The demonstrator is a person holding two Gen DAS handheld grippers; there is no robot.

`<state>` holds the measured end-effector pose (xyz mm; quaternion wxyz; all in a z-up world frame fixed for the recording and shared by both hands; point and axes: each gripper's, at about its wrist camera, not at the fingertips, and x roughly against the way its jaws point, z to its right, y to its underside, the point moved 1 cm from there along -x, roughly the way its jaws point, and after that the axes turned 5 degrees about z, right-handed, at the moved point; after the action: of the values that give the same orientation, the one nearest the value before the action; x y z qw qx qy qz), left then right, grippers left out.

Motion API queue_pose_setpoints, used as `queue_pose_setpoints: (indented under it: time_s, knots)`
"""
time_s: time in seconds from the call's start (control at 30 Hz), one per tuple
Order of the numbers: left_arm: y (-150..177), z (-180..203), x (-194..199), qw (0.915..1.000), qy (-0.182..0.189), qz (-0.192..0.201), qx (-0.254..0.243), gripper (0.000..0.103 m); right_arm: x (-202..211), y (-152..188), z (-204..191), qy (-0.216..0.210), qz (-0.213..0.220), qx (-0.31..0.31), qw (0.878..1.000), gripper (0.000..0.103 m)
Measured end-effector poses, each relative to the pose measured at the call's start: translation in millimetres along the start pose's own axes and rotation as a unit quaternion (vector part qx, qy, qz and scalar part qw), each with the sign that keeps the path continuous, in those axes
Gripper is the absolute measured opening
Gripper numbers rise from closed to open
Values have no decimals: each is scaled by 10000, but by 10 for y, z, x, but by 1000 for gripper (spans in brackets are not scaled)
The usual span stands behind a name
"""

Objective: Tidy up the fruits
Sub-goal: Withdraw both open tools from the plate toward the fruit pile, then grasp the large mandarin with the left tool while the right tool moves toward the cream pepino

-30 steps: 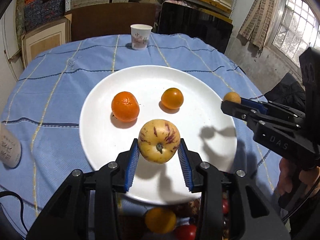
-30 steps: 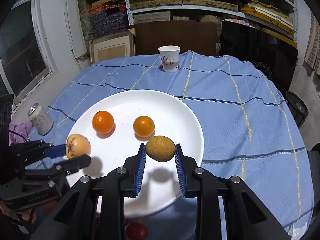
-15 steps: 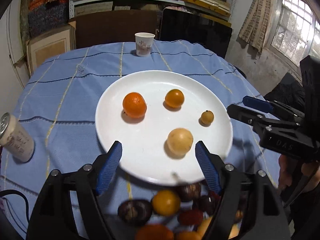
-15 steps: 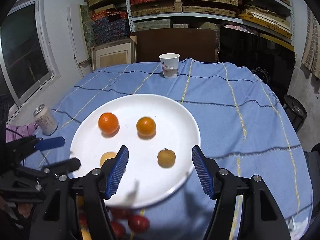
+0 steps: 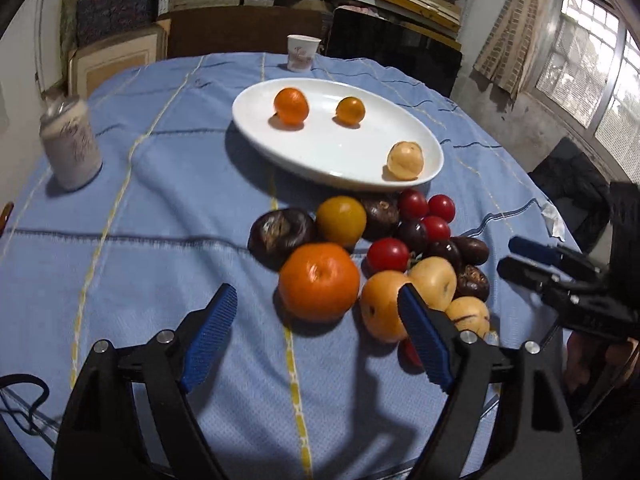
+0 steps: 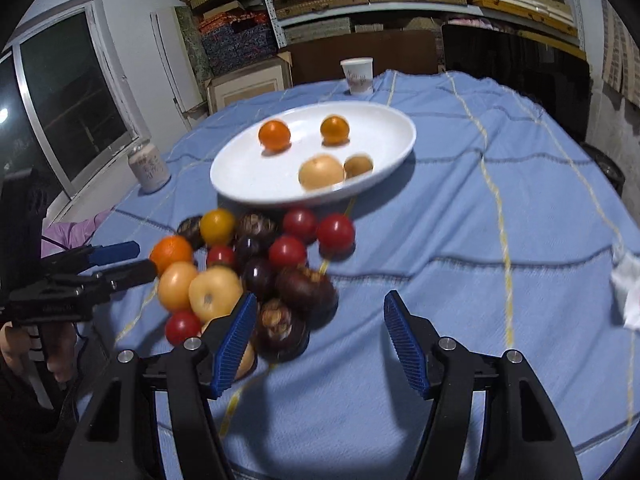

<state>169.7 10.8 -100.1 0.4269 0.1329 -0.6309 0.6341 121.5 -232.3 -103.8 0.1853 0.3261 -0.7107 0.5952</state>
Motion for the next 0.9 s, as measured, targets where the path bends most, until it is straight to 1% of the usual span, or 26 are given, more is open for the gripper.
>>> queue_pose_setpoints:
  time_s: [0.03,0.1,0.17,0.23,0.4,0.47,0.5,0.53,0.57,0.6,0.63,0.7,0.87,0.9]
  knots:
    - [15,-9,-21,10000,-35,-13,6,81,-32,53,6,-22,-37,-66,10000,66]
    - [41,-22,1,9999,-92,91,37,81,-48,105,21,25,9,-119,9999,66]
    - [42,-23,20,9996,-247,153,32,78,-22,102,41,-45,106,-181,9998,66]
    - [39,-26,18,9995,-241,165,118,71,-33,99,73,-120,97,-271,9995,66]
    - [-37,-29,-97,9986,-119,72,504,69,-23,103,122,-185,114,-429,9988,66]
    - [-85,-9,-150,9981,-259,77,561,69,-10,107,116,-198,155,-408,9988,66]
    - [-99,-10,-172,9978,-266,70,605,66,-5,108,114,-204,167,-404,9988,66]
    - [-106,-13,-200,9974,-253,40,671,57,-1,109,114,-211,181,-405,9988,66]
    - [-105,-15,-252,9971,-184,-73,737,52,3,112,118,-226,185,-410,9987,66]
    - [-99,-13,-269,9967,-53,-78,809,47,2,112,121,-238,182,-416,9987,66]
    - [-90,0,-261,9968,-96,-47,796,47,1,111,124,-249,177,-428,9986,66]
    - [-67,68,-227,9978,-242,0,619,47,1,111,128,-273,172,-435,9985,66]
    - [-18,14,-206,9970,-35,-19,772,48,-4,102,126,-302,170,-436,9984,66]
    - [-13,-1,-216,9965,-38,-24,840,53,-3,102,124,-305,172,-433,9984,66]
